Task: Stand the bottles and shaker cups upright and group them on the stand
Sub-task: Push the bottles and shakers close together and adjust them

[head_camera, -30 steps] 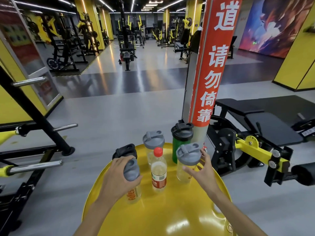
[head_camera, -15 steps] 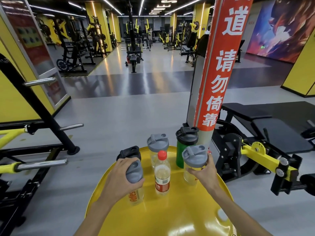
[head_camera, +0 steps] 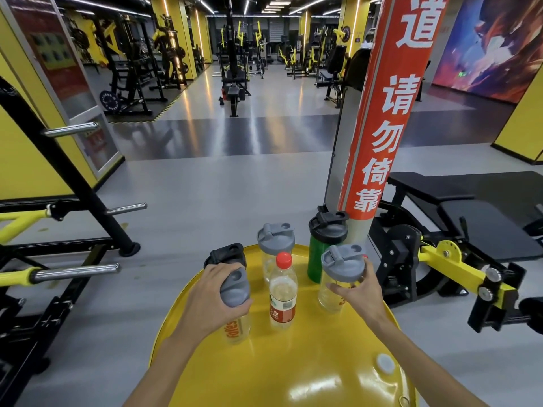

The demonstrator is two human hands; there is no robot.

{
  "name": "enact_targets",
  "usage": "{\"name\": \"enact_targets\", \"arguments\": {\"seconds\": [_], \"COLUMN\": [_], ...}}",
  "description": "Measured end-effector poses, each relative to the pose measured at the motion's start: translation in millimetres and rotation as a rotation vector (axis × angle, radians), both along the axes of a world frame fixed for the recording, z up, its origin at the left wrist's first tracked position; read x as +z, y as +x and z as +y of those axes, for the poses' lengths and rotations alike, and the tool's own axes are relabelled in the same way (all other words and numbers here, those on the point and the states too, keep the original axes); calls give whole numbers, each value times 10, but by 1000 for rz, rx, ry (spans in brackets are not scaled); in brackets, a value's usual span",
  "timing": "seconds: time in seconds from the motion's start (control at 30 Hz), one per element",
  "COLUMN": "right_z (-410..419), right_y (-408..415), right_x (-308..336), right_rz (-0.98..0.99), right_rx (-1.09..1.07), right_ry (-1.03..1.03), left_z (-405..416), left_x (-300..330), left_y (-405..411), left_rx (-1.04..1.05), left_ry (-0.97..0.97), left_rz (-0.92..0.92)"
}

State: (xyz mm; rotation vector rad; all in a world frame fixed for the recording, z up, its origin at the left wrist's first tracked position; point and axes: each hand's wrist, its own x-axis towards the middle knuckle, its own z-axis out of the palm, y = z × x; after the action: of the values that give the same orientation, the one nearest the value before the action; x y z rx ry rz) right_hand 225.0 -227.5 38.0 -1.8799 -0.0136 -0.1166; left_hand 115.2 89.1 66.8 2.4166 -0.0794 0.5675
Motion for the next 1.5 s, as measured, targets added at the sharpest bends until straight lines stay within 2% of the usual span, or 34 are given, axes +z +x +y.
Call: {"name": "enact_targets", "arguments": {"seconds": [0.4,0.7,0.8,0.9,1.0,1.1,1.17,1.27,1.5], "right_z": [33,96,160,289,489,732,869,1035,1140], "right_y": [-40,-169,-328,-521,-565,-529,-488,-420,-346], "right_x": [-65,133,359,667,846,832,726,579,440], "right_rz": [24,38,-68,-284,-413,-310,-216,-134,-124], "right_rx": [37,63,-68,-152,45,356,462,498,410], "right_ry": [5,-11,22,23,-102,-269,-314,-314,-227], "left_z": [-18,-8,0,4,11,8,0,-4,-10], "left_x": [33,30,1,-12,-18,-21,-16,-9,8], "left_y": [-14,-13,7,16,11,9,10,13,5], "left_rx": [-1,1,9,19,19,25,27,24,34], "left_ry": [0,9,23,22,15,23,28,30,38], "left_rz": [3,-5,10,12,17,19,17,8,5]}}
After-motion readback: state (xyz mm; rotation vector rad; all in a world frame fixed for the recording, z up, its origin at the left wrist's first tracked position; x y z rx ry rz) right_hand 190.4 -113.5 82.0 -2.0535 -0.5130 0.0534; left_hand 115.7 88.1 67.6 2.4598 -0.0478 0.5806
